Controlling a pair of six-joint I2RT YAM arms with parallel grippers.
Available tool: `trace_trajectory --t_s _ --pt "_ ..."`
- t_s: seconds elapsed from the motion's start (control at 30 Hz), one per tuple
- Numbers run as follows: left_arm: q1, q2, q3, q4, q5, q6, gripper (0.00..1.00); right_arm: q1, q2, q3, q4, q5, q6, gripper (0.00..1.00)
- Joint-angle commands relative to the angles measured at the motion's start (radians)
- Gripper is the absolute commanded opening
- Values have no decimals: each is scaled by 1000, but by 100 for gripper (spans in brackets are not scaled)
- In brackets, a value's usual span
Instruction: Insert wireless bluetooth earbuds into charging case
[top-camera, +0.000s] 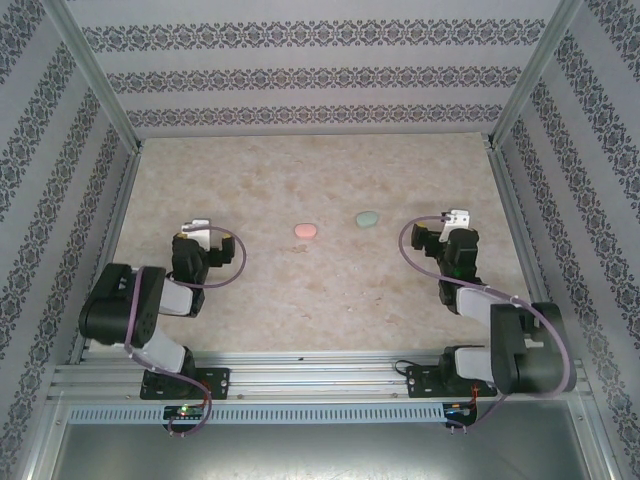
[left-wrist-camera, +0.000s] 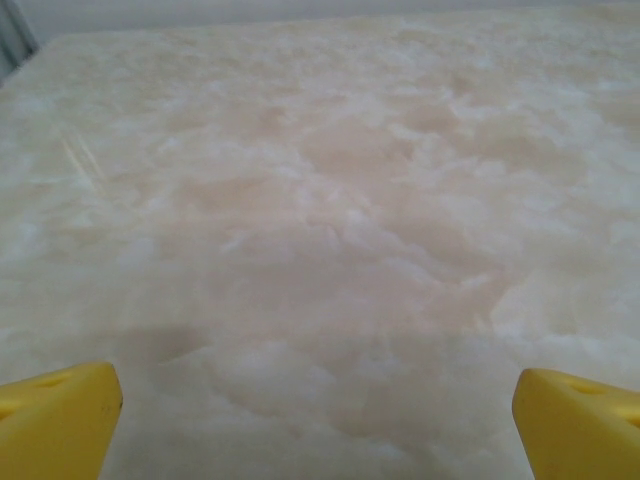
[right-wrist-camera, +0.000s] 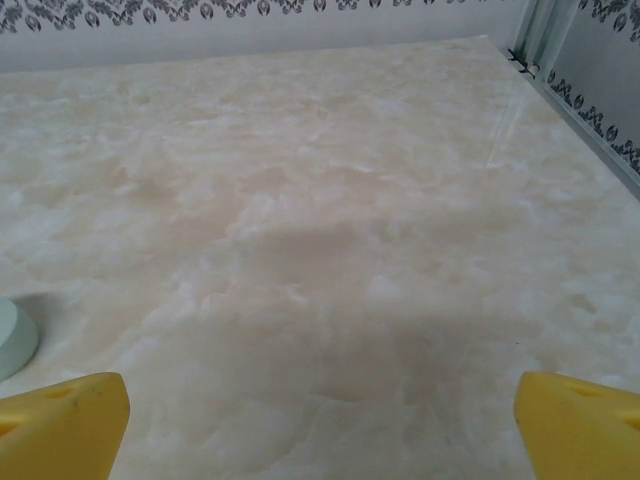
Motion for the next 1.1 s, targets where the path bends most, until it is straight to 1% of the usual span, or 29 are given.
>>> trace_trajectory --t_s 0.0,0.07,0.1,0.13,0.17,0.2,0.23,0.27,0.33,0.4,0.47,0.53,0.67,0.77,1.07 --pt "7 -20 -6 115 45 24 100 -21 70 -31 251 -37 -7 98" --pt "7 2 14 119 65 33 100 -24 140 -34 326 -59 -8 98" --pt "8 -2 29 85 69 34 100 -23 175 -33 354 -63 -7 98" --pt "8 -14 58 8 69 32 100 -24 213 -24 394 -56 1 98" --pt "7 -13 91 -54 67 30 100 -25 235 -11 396 -64 1 98" --pt "7 -9 112 -85 58 28 100 -23 219 9 336 -67 -4 98" --pt "9 -10 127 -122 22 12 100 -22 188 40 199 -44 0 98" --pt "12 -9 135 -127 8 2 100 -1 185 80 163 -13 -12 98" --pt "12 -9 130 -122 5 3 100 20 212 75 215 22 -34 98" --pt "12 -8 125 -108 3 6 100 22 189 85 157 23 -38 98" --pt "12 -10 122 -103 35 16 100 25 202 78 194 22 -43 98" --pt "12 -11 112 -84 36 18 100 27 194 88 162 14 -47 98" --pt "10 -10 83 -33 62 25 100 27 196 86 170 9 -48 98" --pt "10 -11 93 -54 80 32 100 27 198 87 168 9 -49 98" --pt "11 -10 95 -56 77 32 100 26 198 87 167 6 -48 98"
